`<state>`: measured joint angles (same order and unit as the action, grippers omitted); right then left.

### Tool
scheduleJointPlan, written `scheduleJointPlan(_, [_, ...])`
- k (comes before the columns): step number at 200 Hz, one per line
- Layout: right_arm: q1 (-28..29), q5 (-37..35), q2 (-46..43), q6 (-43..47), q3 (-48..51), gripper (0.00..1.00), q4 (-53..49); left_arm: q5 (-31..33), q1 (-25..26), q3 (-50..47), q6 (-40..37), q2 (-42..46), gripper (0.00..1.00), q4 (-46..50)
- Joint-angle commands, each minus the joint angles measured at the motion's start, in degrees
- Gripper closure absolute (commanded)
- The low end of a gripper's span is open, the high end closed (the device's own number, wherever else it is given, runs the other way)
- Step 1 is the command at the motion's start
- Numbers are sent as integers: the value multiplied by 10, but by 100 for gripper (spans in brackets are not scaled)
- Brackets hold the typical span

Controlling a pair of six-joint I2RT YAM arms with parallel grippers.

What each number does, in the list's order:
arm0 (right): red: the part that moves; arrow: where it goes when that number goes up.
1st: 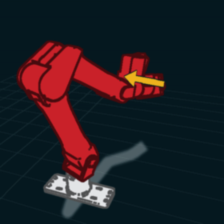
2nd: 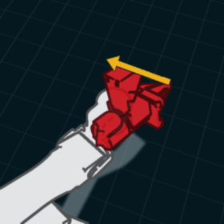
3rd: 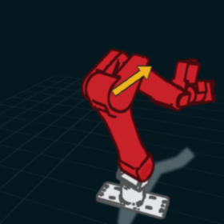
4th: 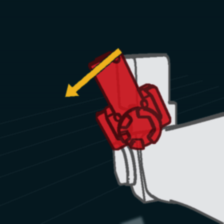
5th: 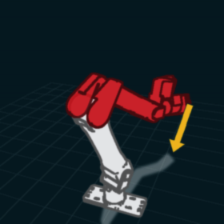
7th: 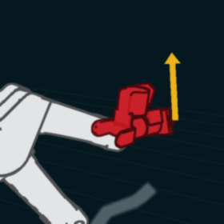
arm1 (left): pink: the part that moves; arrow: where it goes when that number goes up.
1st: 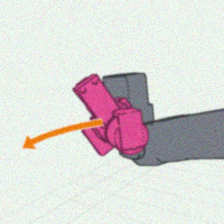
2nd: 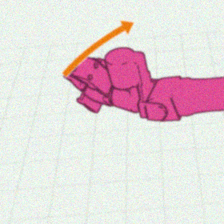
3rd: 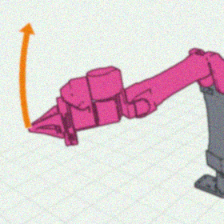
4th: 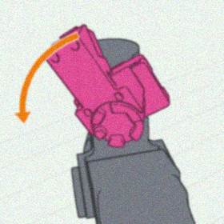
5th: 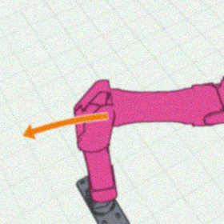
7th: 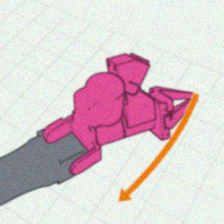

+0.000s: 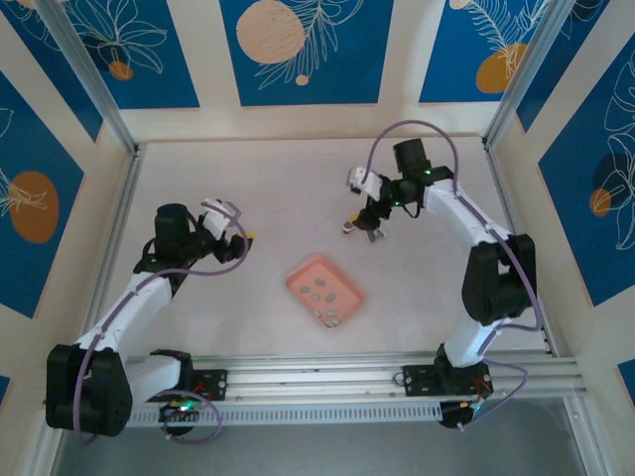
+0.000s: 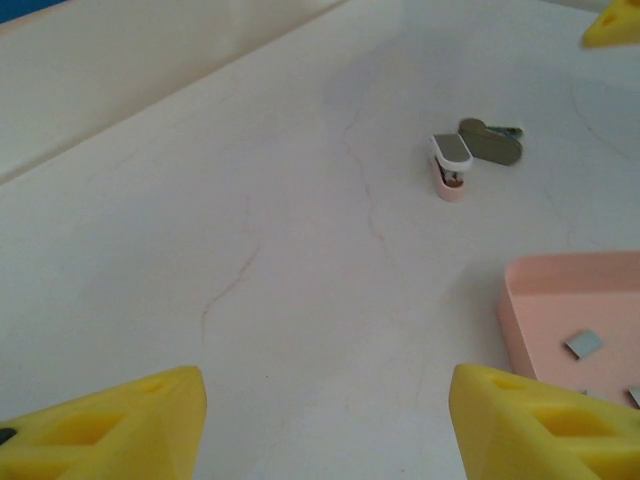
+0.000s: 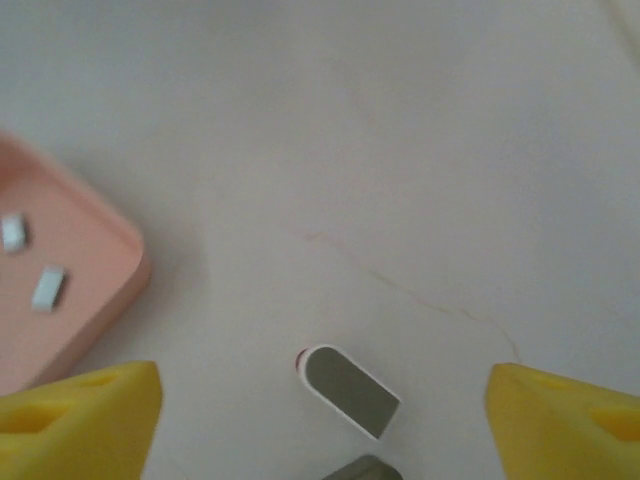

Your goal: Load the staples into the stapler

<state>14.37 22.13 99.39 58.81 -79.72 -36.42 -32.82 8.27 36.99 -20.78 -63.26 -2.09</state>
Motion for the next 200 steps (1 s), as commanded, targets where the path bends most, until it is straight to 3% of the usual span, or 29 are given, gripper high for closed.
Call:
scheduleJointPlan(1, [3,14,41,164,-34,25,-70,-33,5,-16,-54,2,35,17])
scheduleJointPlan(26, [22,-30,108,237,-80,28,-90,-32,6,-32,-64,-1,35,17])
scheduleJointPlan(78, [32,-54,181,288,-116,27,-57,-16,8,-41,-77,0,35,26])
scheduleJointPlan(200, [23,-54,244,302,-171,38,-144,-6,13,-33,-103,-23,36,42])
